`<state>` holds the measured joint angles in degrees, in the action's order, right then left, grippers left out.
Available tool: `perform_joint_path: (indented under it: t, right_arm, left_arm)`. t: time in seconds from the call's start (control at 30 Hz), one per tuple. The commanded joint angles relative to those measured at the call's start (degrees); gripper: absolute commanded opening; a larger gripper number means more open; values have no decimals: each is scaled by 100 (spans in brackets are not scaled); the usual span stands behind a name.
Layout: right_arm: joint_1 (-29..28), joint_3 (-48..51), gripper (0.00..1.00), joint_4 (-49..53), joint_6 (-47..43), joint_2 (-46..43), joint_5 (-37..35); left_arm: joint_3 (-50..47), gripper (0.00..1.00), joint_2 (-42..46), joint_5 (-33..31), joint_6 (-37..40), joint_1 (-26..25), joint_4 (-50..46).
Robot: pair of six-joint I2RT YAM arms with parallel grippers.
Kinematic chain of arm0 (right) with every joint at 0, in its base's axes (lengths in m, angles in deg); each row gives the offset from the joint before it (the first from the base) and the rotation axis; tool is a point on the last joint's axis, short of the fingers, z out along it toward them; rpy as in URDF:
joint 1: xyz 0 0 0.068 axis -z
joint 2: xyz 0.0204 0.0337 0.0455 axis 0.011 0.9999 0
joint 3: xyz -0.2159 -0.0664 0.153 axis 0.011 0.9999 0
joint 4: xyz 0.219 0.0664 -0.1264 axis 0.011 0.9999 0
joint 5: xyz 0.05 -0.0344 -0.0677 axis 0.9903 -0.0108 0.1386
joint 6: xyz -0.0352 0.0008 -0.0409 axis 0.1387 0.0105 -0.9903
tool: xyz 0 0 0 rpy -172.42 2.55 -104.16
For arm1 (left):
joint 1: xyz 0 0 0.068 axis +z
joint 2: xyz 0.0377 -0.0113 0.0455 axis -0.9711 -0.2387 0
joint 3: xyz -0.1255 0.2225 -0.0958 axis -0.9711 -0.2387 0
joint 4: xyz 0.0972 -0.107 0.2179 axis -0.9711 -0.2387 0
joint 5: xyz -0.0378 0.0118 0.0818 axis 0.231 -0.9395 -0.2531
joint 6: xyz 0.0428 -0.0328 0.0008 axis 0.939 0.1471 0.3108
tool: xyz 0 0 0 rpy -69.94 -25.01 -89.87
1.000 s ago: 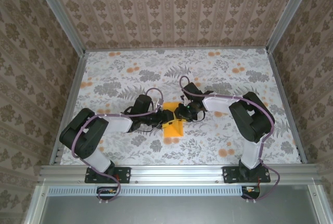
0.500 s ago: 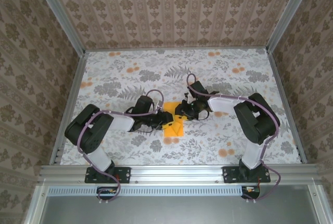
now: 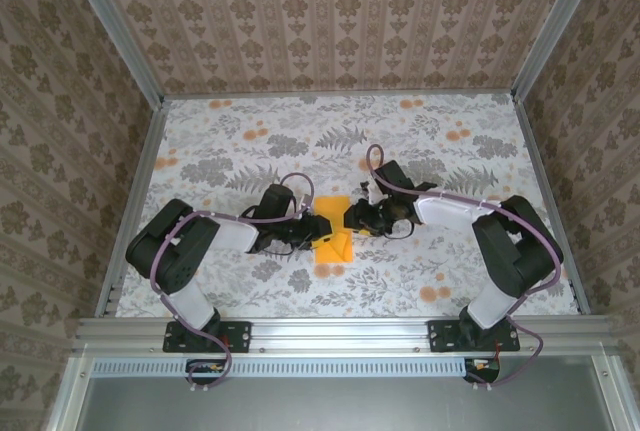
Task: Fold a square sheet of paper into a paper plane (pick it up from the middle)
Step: Fold the triangle a second time at the center of the table.
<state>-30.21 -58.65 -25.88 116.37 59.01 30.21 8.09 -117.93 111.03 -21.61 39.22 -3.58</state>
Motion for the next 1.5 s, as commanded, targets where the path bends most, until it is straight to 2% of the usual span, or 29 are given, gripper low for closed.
perform_joint_path:
  t: [0.0,0.27,0.4,0.6,0.7,0.93,1.47]
  right_arm:
    - [-150,74,40,246,-323,-110,173]
    - [-271,-51,37,152,-324,150,198]
    - [-281,-154,31,251,-342,264,53]
    - [-275,-284,14,305,-471,353,-271]
    - [-279,-354,10,365,-604,386,-435]
    - [-280,-486,9,512,-854,537,-690]
    - [-276,-663,11,595,-953,736,-751]
  left_arm:
    - [95,33,-45,-54,-104,48,-11]
    - [97,32,-20,-66,-114,52,-21]
    - [104,32,-3,-58,-114,58,-29]
    - [161,32,49,11,-114,67,-34]
    - [199,33,118,55,-90,68,-44]
    - [330,33,287,106,68,59,-215]
    - [640,33,51,236,203,-56,-354]
